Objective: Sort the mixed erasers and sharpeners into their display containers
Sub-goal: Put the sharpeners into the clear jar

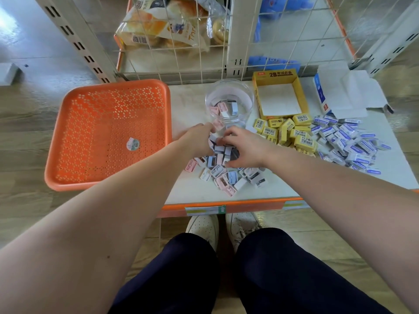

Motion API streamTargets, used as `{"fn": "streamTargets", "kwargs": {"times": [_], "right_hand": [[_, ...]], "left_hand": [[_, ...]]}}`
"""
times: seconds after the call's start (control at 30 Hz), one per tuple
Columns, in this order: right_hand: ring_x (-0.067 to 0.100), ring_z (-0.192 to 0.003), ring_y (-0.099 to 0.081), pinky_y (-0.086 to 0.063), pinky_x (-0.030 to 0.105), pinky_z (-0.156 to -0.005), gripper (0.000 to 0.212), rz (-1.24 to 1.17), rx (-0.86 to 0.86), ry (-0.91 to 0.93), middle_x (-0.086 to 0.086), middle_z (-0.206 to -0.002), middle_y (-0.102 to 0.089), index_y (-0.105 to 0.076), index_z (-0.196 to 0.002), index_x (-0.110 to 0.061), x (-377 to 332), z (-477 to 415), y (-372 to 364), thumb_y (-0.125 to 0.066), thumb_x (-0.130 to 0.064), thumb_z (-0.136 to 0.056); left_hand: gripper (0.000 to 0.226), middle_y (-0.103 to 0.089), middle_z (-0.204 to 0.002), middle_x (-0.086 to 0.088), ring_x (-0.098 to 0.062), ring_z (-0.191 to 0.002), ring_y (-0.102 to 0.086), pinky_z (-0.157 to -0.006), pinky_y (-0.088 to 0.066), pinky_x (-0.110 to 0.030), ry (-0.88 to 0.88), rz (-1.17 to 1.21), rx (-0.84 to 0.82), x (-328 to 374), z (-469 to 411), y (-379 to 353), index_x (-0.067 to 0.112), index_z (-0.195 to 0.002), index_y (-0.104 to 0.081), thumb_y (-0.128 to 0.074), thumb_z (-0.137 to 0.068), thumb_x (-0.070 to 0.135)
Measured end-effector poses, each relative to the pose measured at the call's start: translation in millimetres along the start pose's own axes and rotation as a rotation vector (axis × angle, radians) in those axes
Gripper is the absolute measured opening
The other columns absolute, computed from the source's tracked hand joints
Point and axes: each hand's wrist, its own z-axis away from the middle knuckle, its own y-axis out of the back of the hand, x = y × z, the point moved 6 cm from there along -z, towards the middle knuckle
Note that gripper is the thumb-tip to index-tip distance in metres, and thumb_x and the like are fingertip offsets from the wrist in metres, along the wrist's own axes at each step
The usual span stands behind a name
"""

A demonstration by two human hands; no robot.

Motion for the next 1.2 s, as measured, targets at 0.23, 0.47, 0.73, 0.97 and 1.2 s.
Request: {"fn": "streamTargets", "kwargs": {"times": [0.23, 0.47, 0.73, 0.97, 1.2], "right_hand": [[0.018, -0.117, -0.043, -0.038, 0.026, -0.092, 0.041, 0.049, 0.022, -0.010, 0.000, -0.133, -0.037, -0.062, -0.117, -0.023, 1, -1, 2, -0.069, -0.039, -0.079], [0.022, -0.118, -0.045, -0.044, 0.036, -0.095, 0.060, 0.101, -0.039, -0.028, 0.003, -0.137, -0.033, -0.054, -0.128, -0.022, 6, -3, -4, -0.072, -0.042, -0.075], [0.019, -0.105, -0.053, -0.045, 0.031, -0.081, 0.018, 0.118, 0.001, -0.006, -0.002, -0.127, -0.046, -0.062, -0.096, -0.020, 5, -6, -2, -0.067, -0.023, -0.079], [0.020, -0.098, -0.051, -0.038, 0.027, -0.070, 0.026, 0.099, 0.032, -0.009, 0.003, -0.113, -0.049, -0.055, -0.101, -0.013, 6, -5, 3, -0.065, -0.020, -0.078], [0.022, -0.109, -0.052, -0.040, 0.027, -0.077, 0.055, 0.091, 0.030, -0.039, 0.004, -0.126, -0.046, -0.045, -0.131, -0.016, 5, -5, 3, -0.065, -0.023, -0.080]], "left_hand": [[0.051, -0.053, -0.122, -0.006, -0.024, -0.106, -0.052, -0.078, -0.039, -0.029, 0.013, 0.034, 0.027, -6, 1, 3, 0.018, -0.123, -0.049, -0.069, -0.077, 0.022], [0.028, -0.059, -0.119, -0.003, -0.023, -0.096, -0.057, -0.082, -0.046, -0.031, 0.037, 0.104, 0.043, -8, 2, 6, 0.020, -0.111, -0.055, -0.063, -0.084, 0.019], [0.025, -0.061, -0.121, -0.001, -0.019, -0.110, -0.054, -0.081, -0.039, -0.023, 0.035, 0.111, 0.062, -6, 2, 11, 0.015, -0.111, -0.064, -0.059, -0.086, 0.015], [0.024, -0.064, -0.114, -0.001, -0.014, -0.093, -0.057, -0.069, -0.038, -0.019, 0.058, 0.146, 0.102, -7, 3, 18, 0.016, -0.105, -0.067, -0.054, -0.086, 0.008], [0.047, -0.057, -0.125, 0.000, -0.021, -0.111, -0.053, -0.088, -0.038, -0.028, 0.000, 0.056, -0.033, -1, 5, 10, 0.020, -0.123, -0.053, -0.068, -0.080, 0.029]]}}
